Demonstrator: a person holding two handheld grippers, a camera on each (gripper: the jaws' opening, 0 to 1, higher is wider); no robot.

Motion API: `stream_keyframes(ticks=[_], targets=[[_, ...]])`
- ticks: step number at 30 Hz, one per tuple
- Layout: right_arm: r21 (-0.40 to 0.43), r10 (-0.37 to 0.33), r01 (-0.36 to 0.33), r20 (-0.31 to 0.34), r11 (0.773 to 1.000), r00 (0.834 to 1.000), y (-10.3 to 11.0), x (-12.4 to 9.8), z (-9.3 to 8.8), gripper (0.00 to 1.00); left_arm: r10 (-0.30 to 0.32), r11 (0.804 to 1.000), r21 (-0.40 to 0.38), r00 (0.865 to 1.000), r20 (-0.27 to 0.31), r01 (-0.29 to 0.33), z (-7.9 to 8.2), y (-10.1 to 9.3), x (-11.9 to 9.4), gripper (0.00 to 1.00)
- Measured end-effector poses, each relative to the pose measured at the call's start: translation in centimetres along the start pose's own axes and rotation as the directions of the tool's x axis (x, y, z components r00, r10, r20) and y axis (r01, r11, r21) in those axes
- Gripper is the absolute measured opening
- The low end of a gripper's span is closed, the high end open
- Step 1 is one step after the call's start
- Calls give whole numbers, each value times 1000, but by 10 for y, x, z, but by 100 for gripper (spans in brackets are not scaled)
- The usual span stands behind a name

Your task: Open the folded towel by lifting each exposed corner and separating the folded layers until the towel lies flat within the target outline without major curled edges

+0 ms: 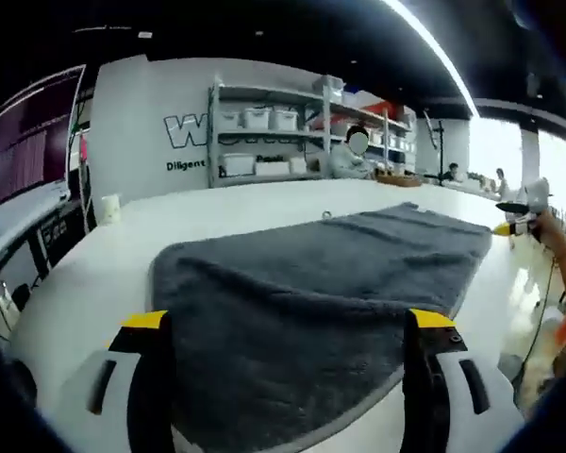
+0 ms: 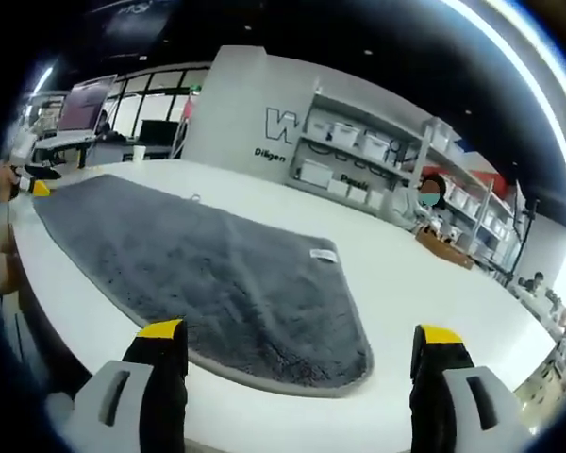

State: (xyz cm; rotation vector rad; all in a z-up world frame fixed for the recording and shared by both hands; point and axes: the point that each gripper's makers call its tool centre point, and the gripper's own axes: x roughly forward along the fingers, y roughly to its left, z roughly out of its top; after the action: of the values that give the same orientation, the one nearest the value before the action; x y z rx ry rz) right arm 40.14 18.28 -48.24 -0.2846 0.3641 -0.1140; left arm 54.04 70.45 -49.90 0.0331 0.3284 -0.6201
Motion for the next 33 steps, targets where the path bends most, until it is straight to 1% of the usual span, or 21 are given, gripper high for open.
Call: stream_keyframes(ticks=[1,3,4,7,9,10,12,15,16,20,33], targets=[[-1,1,-1,-1,1000,1000,1,0,0,99,-2,1000,-23,1000,-14,1,-4,-2,1,96],[0,3,-3,3,1000,1000,1,0,2,99,3,999,-36,1000,-31,-4,-9,-3,3,93],[1,4,-4,5,1000,1000,2,1,2,99,32,999,-35,998,-49,-34,-14,1,3,90],[-1,9,-9,5,1000,1000,3,0,3,99,66,997,-31,995,-76,-69,-23,9,3,87],[-4,9,-9,2,1000,1000,3,-1,2,99,68,997,-29,994,-82,-70,-26,10,2,82],[-4,7,-7,-3,1000,1000,2,-1,0,99,78,997,-9,994,-79,-79,-28,12,-1,78],[-2,3,-3,-8,1000,1000,0,-1,-2,99,77,997,12,994,-77,-76,-30,14,-4,76],[-1,-1,1,-16,1000,1000,-1,-1,-3,99,58,997,45,997,-55,-56,-33,14,-9,74],[-1,-1,1,-16,1000,1000,-1,-1,-3,99,61,997,58,997,-51,-58,-34,14,-10,74],[-8,10,-10,-19,1000,1000,3,0,-3,99,54,997,57,998,-35,-52,-34,15,-14,75],[-14,20,-20,-21,1000,1000,3,-1,0,99,69,996,51,997,-43,-67,-38,17,-26,75]])
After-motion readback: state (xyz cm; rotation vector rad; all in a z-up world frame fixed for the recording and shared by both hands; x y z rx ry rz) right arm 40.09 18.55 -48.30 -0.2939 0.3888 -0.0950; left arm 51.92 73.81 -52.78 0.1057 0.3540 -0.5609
